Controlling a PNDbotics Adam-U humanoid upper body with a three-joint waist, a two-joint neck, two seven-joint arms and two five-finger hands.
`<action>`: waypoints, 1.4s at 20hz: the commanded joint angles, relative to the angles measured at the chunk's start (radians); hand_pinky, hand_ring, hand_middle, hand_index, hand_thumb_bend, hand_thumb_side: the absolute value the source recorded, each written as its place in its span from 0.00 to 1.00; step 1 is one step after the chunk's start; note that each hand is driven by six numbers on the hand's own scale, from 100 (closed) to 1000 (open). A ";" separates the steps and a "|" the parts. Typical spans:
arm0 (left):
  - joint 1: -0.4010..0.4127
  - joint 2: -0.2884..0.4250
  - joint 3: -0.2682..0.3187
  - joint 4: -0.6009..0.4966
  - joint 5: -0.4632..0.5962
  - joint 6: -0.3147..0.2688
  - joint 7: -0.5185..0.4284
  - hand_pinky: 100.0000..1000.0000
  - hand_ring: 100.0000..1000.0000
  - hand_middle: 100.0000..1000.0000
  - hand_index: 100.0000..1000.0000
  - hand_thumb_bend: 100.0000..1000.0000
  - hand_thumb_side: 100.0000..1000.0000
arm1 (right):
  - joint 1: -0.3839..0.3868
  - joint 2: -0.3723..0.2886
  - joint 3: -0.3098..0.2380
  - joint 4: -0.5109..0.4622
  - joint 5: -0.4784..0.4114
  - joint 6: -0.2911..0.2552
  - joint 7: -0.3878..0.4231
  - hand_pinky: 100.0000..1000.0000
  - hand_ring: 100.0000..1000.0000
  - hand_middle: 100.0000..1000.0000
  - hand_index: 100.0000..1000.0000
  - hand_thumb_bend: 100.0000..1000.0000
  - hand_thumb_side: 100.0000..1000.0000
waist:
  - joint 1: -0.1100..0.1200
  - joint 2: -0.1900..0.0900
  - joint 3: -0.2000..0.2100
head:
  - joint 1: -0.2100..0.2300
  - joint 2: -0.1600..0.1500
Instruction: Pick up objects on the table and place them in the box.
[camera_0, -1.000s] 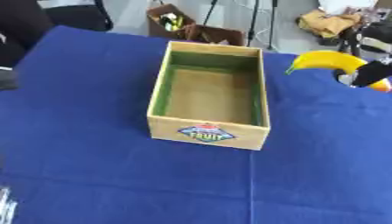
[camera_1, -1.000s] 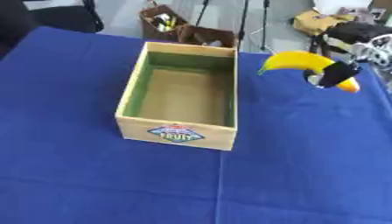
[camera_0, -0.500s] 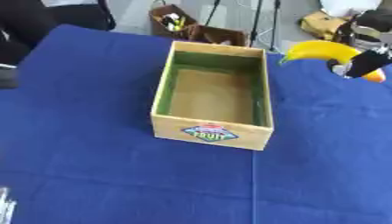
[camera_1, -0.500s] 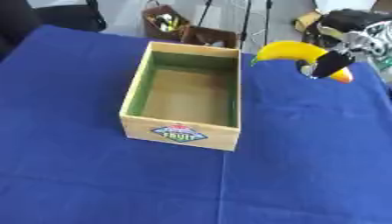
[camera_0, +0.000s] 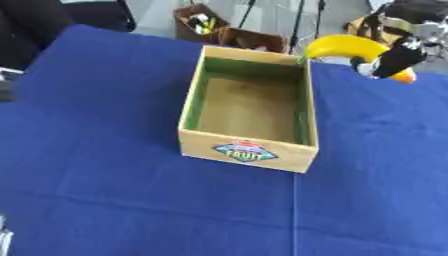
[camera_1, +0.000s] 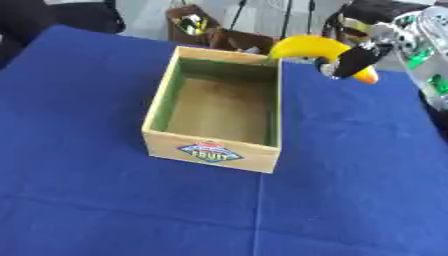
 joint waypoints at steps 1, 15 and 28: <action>-0.015 0.015 -0.004 -0.017 0.003 0.000 -0.002 0.55 0.56 0.68 0.81 0.21 0.86 | -0.031 -0.014 -0.013 -0.003 0.007 -0.002 -0.003 0.85 0.87 0.40 0.50 0.00 0.32 | 0.002 -0.016 0.004 | -0.005 -0.012; -0.021 0.012 -0.006 -0.017 0.001 -0.001 -0.005 0.55 0.55 0.68 0.81 0.21 0.86 | -0.085 0.032 -0.013 0.024 0.017 -0.006 -0.003 0.85 0.86 0.39 0.49 0.00 0.33 | -0.016 0.003 0.042 | -0.020 -0.031; -0.028 0.009 -0.009 -0.017 0.003 -0.003 -0.009 0.55 0.55 0.68 0.81 0.21 0.86 | -0.128 0.088 -0.013 0.062 0.035 -0.005 -0.004 0.85 0.86 0.38 0.48 0.00 0.33 | -0.025 0.015 0.065 | -0.035 -0.044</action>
